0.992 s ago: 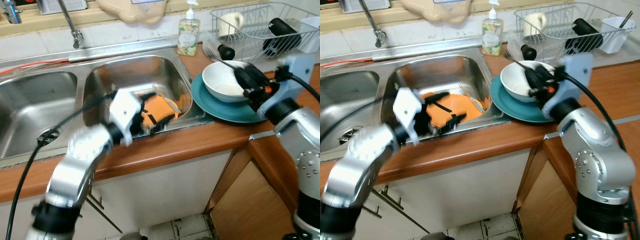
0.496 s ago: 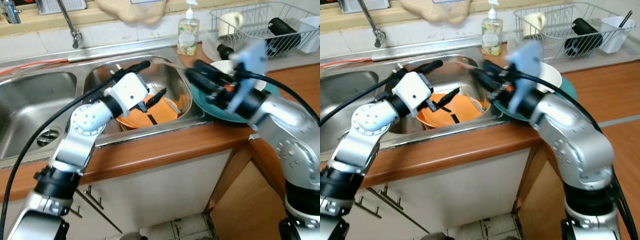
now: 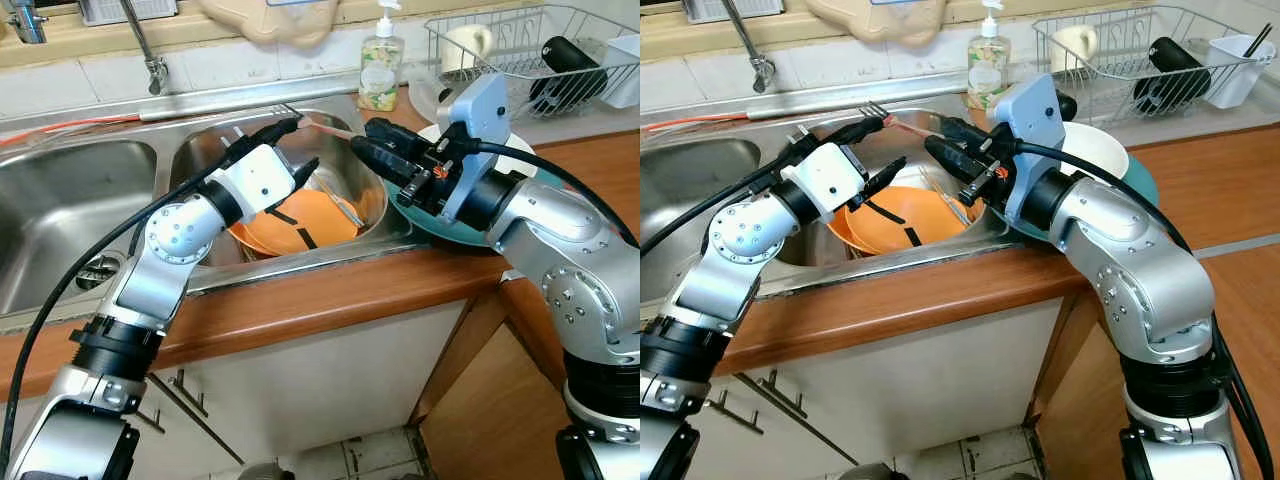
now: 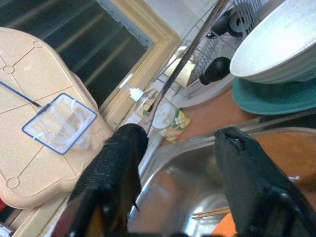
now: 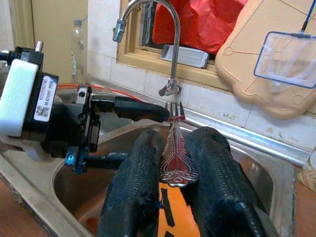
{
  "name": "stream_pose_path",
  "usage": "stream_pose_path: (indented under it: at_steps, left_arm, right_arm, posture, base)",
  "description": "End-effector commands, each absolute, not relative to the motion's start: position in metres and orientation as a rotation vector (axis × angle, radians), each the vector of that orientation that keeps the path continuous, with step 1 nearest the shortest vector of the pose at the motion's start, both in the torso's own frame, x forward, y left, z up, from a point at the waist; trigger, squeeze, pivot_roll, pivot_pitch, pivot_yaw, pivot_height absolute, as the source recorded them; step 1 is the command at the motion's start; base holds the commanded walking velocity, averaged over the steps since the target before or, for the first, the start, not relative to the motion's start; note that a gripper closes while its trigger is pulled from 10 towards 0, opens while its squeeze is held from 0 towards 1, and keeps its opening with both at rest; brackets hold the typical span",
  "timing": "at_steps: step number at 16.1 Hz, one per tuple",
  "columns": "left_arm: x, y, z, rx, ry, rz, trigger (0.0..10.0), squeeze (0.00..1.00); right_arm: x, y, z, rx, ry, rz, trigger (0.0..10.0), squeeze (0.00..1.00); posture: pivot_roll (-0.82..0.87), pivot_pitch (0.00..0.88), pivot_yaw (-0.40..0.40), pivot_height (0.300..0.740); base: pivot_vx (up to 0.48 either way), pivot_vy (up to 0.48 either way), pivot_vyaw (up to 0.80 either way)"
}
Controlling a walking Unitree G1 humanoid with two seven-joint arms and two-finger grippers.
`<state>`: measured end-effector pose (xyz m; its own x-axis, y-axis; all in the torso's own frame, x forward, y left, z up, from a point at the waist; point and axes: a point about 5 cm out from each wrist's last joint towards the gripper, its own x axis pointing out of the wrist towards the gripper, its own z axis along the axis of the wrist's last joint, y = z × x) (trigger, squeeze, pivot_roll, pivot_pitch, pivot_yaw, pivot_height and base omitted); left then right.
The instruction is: Kitchen organization
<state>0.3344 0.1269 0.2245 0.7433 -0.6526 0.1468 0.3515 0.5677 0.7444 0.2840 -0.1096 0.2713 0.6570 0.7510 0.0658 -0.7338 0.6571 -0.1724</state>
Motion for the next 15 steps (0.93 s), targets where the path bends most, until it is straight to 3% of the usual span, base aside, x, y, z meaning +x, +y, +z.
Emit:
stream_pose_path:
  at_steps: [1,6,7,8,15]
  left_arm:
    - [0.336,0.121,0.232,0.793,-0.479,-0.622,0.0,0.0]
    - [0.336,0.119,0.227,0.846,-0.494,-0.644,0.0,0.0]
    - [0.335,0.12,0.224,0.858,-0.486,-0.645,4.1,0.0]
    - [0.335,0.12,0.223,0.86,-0.484,-0.646,0.0,0.0]
    - [0.339,0.119,0.228,0.9,-0.519,-0.623,0.0,0.0]
  right_arm:
    - [0.278,-0.096,0.274,-0.147,-0.144,0.946,0.0,0.0]
    - [0.295,-0.102,0.274,-0.147,-0.121,0.813,0.0,0.0]
    - [0.299,-0.105,0.275,-0.135,-0.117,0.779,0.0,0.0]
    - [0.298,-0.103,0.275,-0.137,-0.119,0.8,0.0,0.0]
    - [0.285,-0.09,0.272,-0.174,-0.098,0.962,0.0,0.0]
  posture:
    - [-0.02,0.0,0.068,0.74]
    - [-0.01,0.0,0.053,0.74]
    - [-0.01,0.0,0.048,0.74]
    - [-0.01,0.0,0.047,0.74]
    - [-0.01,0.0,0.039,0.74]
  base:
    - [0.0,0.0,0.0]
    - [0.0,0.0,0.0]
    - [0.0,0.0,0.0]
    - [0.0,0.0,0.0]
    - [0.0,0.0,0.0]
